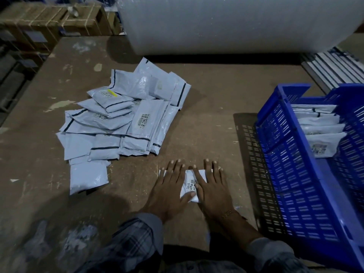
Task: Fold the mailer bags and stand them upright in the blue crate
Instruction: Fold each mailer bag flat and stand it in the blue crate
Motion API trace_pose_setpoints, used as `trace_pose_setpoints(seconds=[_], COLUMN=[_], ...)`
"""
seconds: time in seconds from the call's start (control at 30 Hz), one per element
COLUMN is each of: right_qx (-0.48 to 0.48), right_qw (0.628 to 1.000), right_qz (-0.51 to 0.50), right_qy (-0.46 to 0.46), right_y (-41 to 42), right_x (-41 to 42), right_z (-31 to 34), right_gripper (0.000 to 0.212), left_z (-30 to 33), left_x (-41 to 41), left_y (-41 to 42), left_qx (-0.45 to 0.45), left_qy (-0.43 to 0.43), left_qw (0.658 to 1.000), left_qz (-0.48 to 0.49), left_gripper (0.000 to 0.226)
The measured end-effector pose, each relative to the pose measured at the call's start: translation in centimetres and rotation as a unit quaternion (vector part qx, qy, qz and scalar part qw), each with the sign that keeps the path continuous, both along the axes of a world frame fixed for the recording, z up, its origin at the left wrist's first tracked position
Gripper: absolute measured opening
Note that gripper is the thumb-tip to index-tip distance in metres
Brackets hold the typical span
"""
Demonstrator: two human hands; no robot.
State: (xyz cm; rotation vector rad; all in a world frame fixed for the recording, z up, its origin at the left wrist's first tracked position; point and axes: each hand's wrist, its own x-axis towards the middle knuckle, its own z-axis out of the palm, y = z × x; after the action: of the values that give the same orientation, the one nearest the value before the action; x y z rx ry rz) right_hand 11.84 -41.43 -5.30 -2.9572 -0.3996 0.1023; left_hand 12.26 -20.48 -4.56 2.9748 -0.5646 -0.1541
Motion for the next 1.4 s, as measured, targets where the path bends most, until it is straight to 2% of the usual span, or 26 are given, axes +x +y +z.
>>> trace_pose_setpoints(seconds=[0.17, 0.33, 0.5, 0.6, 0.8, 0.9, 1.03, 1.1, 1.2, 1.23, 1.3, 1.33, 1.4], right_qx=[-0.003, 0.013, 0.017, 0.013, 0.024, 0.034, 0.027, 0.021, 0.025, 0.038, 0.052, 0.056, 0.057], right_qw=[0.999, 0.999, 1.000, 1.000, 1.000, 0.999, 0.999, 0.999, 0.999, 0.998, 0.997, 0.997, 0.997], right_qz=[-0.024, -0.031, -0.011, -0.012, -0.012, -0.025, -0.014, -0.006, -0.019, -0.022, -0.018, -0.012, 0.001], right_qy=[0.038, 0.023, 0.004, 0.007, -0.003, 0.006, 0.030, 0.033, 0.037, 0.039, 0.048, 0.052, 0.055], right_y=[0.3, 0.8, 0.1, 0.0, -0.4, -0.2, -0.2, -0.6, -1.2, -1.3, -1.5, -1.6, -1.8], right_x=[0.7, -0.7, 0.0, 0.3, -1.0, -0.4, 0.0, 0.4, 1.5, 1.7, 2.1, 2.3, 2.6], right_z=[0.2, 0.0, -0.1, -0.2, -0.1, 0.5, 1.0, 2.1, 4.1, 4.5, 5.1, 5.3, 5.9], right_gripper=[0.062, 0.062, 0.062, 0.060, 0.059, 0.061, 0.059, 0.062, 0.079, 0.084, 0.085, 0.080, 0.066], left_z=[-0.7, -0.4, -0.7, -0.6, -0.4, -0.6, -0.4, 0.0, 0.8, 1.6, 2.4, 2.9, 3.5], left_x=[0.7, 0.6, -0.5, -0.4, -0.1, -0.9, -0.1, 0.1, -0.5, -0.5, 0.5, 1.1, 2.4], left_y=[0.6, 0.3, -0.6, 0.1, 0.3, 0.1, 1.8, 2.4, 2.5, 2.3, 2.4, 2.3, 2.3], left_qx=[0.031, 0.043, 0.057, 0.030, 0.046, 0.048, -0.023, -0.121, -0.247, -0.260, -0.269, -0.256, -0.189], left_qy=[-0.001, -0.019, -0.026, -0.016, -0.014, -0.008, 0.018, 0.042, 0.014, 0.022, 0.094, 0.132, 0.143], left_qw=[1.000, 0.999, 0.998, 0.999, 0.999, 0.999, 0.999, 0.992, 0.964, 0.958, 0.949, 0.948, 0.965], left_qz=[0.001, 0.003, -0.019, -0.025, 0.009, -0.009, -0.037, 0.019, 0.096, 0.115, 0.132, 0.132, 0.117], left_gripper=[0.082, 0.066, 0.068, 0.069, 0.069, 0.071, 0.072, 0.080, 0.087, 0.089, 0.093, 0.095, 0.091])
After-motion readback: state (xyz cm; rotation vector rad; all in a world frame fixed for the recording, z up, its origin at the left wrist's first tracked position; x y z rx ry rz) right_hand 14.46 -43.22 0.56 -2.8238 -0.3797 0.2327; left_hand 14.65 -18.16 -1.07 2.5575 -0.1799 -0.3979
